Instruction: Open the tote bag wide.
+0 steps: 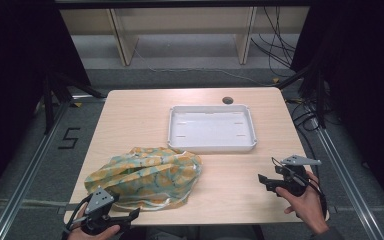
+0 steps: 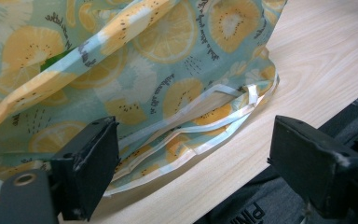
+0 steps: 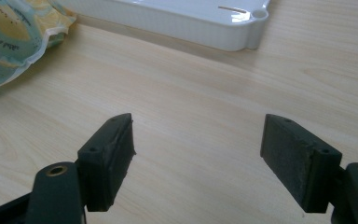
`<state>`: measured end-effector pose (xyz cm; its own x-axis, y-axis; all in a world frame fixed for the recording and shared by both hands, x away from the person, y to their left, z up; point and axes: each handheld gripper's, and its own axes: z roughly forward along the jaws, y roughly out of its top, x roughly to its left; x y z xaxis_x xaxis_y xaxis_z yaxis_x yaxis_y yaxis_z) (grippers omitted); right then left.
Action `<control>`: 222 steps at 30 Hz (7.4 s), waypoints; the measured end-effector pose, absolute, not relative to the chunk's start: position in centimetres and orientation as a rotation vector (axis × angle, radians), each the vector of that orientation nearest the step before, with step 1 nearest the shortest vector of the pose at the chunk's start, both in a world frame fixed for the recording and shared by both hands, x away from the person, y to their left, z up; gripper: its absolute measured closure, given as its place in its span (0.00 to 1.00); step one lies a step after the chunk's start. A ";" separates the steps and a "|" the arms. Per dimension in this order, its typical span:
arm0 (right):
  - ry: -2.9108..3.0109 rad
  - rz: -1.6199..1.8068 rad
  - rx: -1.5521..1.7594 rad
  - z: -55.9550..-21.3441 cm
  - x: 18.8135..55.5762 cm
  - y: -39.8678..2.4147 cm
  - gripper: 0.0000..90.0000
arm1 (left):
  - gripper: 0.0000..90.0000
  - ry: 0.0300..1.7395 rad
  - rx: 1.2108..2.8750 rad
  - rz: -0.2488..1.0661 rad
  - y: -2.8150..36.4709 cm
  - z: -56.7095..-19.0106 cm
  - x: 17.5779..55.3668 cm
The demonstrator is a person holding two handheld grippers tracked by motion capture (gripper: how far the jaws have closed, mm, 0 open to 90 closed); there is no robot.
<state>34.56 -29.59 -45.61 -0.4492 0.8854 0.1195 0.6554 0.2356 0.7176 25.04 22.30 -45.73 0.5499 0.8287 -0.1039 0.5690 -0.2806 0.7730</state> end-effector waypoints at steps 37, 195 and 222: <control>2.405 1.295 0.982 -44.0 35.8 -21.4 0.29 | 0.18 1.153 1.965 0.401 22.5 -45.7 24.8; 2.688 1.231 0.575 -40.9 39.6 -16.3 0.49 | 0.66 0.638 2.186 0.408 7.8 -44.5 31.3; 2.668 1.102 0.623 -39.8 43.7 -14.6 1.00 | 1.00 0.449 2.245 0.329 8.9 -43.8 28.8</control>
